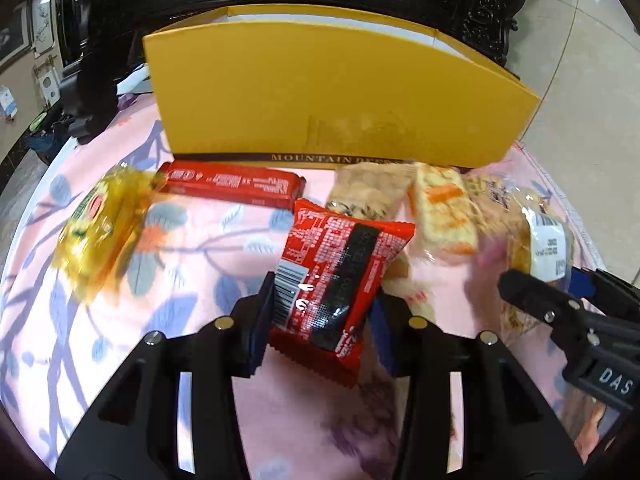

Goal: Organize snacks
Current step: 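Grasp the red candy bar with left tool while right tool grasps brown bun, then lower both snacks into the yellow box and open both tools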

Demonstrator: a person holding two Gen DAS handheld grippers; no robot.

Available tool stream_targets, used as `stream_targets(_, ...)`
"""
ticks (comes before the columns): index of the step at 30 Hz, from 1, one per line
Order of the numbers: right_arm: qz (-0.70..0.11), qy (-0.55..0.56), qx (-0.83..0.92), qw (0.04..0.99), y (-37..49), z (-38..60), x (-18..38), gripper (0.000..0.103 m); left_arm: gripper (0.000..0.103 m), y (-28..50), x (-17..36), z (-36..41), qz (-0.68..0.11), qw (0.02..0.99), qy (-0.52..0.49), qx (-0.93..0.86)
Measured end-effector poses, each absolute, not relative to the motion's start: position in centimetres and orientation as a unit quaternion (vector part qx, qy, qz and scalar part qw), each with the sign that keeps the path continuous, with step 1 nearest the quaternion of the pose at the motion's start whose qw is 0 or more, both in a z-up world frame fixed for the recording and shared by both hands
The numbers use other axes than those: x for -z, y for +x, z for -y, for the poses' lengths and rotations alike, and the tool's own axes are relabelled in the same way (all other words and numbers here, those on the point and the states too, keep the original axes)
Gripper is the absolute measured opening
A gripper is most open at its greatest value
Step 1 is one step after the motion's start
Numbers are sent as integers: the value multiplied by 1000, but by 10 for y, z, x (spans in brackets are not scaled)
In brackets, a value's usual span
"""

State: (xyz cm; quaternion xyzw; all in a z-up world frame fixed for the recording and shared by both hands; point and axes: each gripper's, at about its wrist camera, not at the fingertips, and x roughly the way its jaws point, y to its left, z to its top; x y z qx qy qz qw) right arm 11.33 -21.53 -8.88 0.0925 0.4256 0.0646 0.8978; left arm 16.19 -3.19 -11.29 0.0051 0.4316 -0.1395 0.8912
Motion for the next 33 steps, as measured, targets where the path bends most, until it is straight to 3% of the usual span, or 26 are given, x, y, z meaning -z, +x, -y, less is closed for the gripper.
stream_targets(15, -398, 75, -90, 910, 90, 211, 31, 55, 44, 114, 27, 29, -390, 910, 23, 136)
stream_targets(25, -381, 66, -87, 918, 167, 210, -27, 55, 44, 204, -51, 38, -362, 926, 27, 103)
stream_targets(33, -379, 90, -45, 920, 257, 222, -27, 55, 44, 280, -41, 50, -374, 925, 24, 63)
